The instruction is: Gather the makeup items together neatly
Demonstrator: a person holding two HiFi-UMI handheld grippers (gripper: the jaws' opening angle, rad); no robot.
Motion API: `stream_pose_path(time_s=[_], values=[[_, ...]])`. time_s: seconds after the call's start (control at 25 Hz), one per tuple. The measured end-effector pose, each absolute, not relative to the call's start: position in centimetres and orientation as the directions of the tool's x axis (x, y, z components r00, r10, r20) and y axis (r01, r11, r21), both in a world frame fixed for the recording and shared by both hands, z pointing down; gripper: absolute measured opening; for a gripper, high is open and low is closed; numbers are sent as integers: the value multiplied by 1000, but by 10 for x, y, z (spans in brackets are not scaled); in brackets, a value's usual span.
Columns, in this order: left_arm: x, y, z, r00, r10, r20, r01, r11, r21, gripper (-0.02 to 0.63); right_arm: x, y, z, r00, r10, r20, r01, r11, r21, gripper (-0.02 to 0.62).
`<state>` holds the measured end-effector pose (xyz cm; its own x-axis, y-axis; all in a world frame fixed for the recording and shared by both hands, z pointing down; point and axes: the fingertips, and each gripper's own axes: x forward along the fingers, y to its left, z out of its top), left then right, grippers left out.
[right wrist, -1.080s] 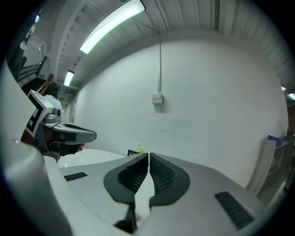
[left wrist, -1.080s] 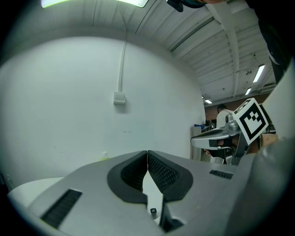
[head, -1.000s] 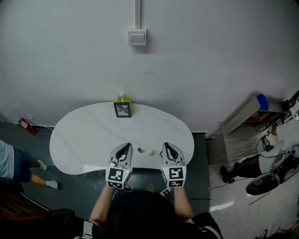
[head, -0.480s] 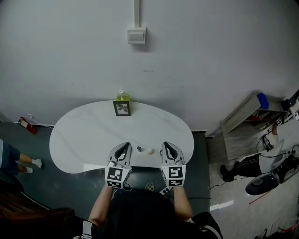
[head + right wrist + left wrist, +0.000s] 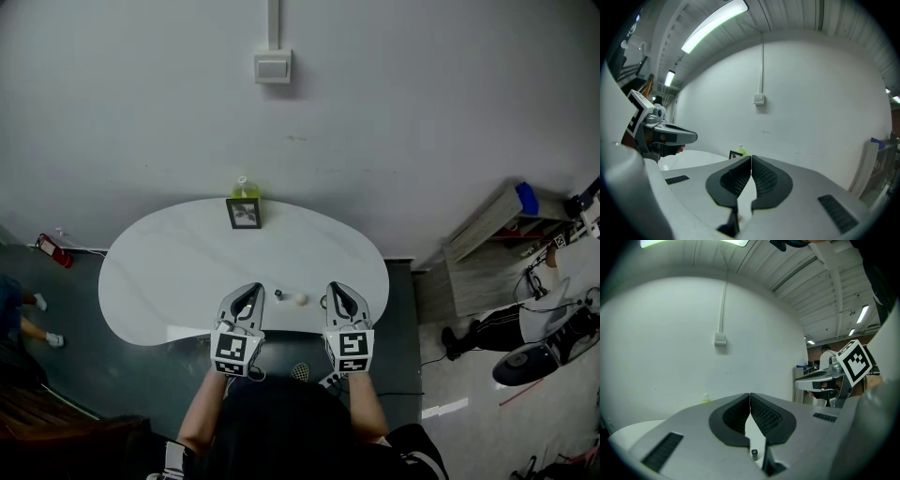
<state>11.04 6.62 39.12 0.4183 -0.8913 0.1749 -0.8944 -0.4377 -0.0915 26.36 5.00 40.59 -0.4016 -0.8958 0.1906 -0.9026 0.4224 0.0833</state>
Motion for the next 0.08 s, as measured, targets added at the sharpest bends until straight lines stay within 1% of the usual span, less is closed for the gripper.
stream_pose_path(time_s=[0.08], values=[[111, 67, 391, 419, -891, 174, -895, -438, -90, 20, 264, 51, 405, -398, -898, 187, -905, 418, 79, 34]])
